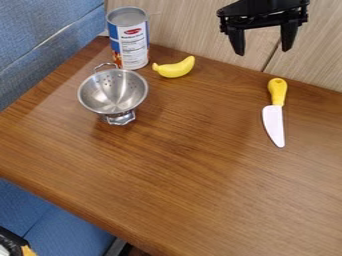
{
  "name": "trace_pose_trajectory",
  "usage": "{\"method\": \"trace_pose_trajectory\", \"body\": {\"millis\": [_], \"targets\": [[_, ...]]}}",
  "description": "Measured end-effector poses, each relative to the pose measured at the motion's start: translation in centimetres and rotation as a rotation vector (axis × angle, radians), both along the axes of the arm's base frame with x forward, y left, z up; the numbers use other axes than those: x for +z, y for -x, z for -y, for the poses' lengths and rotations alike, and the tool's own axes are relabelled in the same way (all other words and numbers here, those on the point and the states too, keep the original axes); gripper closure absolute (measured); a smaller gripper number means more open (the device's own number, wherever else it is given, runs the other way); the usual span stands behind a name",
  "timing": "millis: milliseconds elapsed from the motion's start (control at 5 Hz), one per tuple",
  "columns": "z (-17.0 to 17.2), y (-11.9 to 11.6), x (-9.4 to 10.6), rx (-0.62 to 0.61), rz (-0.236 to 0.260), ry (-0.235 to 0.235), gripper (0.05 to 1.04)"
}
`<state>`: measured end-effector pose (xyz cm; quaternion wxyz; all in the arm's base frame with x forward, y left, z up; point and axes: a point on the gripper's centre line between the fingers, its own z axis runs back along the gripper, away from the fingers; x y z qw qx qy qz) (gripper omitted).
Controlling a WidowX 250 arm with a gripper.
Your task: Moved the yellow thing to the right
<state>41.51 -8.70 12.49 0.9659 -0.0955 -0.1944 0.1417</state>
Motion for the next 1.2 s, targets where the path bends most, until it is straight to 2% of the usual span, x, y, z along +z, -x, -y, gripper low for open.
{"method": "trace_pose_trajectory", "body": {"millis": [200,600,1000,1200], "targets": [[0.0,0.1,-1.5,0.000,-0.036,-0.007,0.083],[-2.3,-0.2,-1.8,0.006,-0.024,-0.052,0.083],[-6.0,-0.6,-1.9,-0.119,-0.006,-0.188,0.083],[-7.6,-1.1,-2.9,-0.233,-0.076,-0.215,0.083]]}}
